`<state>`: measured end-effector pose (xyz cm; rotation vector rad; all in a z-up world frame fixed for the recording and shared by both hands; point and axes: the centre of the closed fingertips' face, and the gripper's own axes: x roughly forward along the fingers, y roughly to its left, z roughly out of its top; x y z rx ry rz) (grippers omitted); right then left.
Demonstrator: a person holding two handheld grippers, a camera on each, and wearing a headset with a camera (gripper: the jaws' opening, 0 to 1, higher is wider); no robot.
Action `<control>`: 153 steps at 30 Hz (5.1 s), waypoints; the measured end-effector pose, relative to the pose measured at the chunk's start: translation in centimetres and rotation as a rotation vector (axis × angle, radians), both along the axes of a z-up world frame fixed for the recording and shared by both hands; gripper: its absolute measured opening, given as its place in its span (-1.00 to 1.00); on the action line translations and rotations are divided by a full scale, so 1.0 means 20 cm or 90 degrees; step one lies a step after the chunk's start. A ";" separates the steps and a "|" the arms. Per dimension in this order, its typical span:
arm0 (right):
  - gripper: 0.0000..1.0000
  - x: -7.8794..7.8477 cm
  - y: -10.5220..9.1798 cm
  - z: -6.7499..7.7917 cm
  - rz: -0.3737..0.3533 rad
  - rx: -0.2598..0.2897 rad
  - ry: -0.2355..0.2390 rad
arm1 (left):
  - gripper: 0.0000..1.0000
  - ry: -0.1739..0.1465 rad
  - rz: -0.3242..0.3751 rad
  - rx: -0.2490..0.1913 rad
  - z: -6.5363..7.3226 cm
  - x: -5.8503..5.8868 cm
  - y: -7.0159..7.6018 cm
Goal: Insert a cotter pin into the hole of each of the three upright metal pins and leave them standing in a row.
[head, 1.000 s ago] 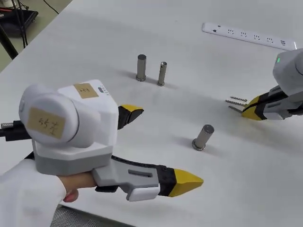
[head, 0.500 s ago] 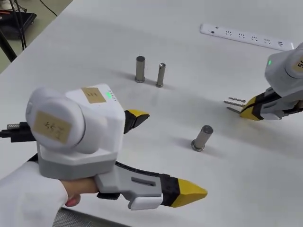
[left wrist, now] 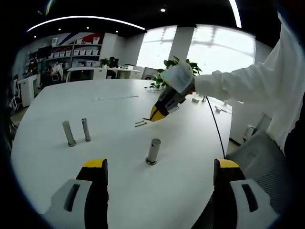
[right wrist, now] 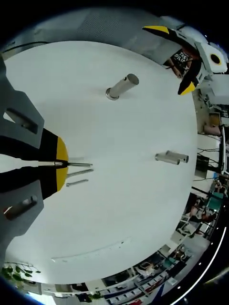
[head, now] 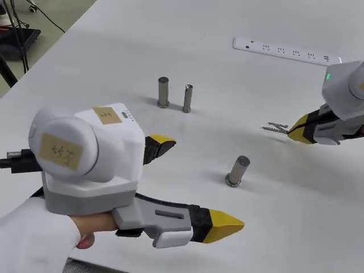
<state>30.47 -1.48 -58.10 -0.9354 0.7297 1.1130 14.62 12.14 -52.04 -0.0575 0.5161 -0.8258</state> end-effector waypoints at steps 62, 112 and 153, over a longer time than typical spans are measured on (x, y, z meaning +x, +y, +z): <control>-1.00 -0.54 0.36 0.50 0.120 0.191 -0.235 | -0.98 0.084 -0.077 -0.129 0.25 0.24 -0.33; -0.80 -0.60 0.34 0.40 0.040 0.294 -0.064 | -1.00 0.091 -0.113 -0.089 0.21 0.17 -0.29; -1.00 -0.83 0.35 0.39 0.075 0.329 0.127 | -1.00 -0.152 -0.404 0.120 0.14 -0.03 -0.33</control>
